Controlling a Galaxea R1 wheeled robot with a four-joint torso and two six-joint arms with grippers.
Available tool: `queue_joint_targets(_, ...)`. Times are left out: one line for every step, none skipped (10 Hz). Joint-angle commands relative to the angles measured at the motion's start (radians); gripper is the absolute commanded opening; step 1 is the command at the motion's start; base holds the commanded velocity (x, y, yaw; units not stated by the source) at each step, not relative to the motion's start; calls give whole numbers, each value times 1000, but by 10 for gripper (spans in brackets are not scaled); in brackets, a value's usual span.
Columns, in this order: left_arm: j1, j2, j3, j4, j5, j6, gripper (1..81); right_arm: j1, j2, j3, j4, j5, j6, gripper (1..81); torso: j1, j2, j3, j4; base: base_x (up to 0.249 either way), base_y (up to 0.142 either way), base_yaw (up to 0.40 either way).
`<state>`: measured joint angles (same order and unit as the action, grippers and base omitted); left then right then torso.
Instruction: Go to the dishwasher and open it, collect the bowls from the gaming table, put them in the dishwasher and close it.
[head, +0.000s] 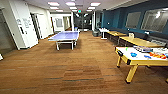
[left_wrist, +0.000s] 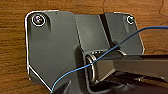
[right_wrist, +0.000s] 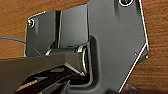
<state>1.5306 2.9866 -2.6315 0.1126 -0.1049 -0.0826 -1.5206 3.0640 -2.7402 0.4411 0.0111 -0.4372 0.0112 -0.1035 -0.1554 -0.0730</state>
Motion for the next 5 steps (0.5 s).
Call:
queue_joint_targets(-37, 0, 5, 13, 50, 1, 811, 46, 5, 4, -4, -65, -5, 811, 0, 0, 0, 0, 190, 0, 0)
queue_joint_targets(-37, 2, 5, 13, 50, 1, 811, 46, 5, 5, -2, -65, -5, 811, 0, 0, 0, 0, 191, 0, 0)
queue_joint_targets(-37, 2, 5, 13, 50, 1, 811, 46, 6, 7, -4, -65, -5, 811, -1, 0, 0, 0, 190, 0, 0)
queue_joint_targets(-37, 2, 5, 15, 51, 1, 811, 46, 6, 7, -4, -65, -5, 811, 0, 0, 0, 0, 191, 0, 0)
queue_joint_targets(-37, 2, 5, 13, 51, 1, 811, 46, 6, 7, -4, -65, -5, 811, 0, 0, 0, 0, 190, 0, 0)
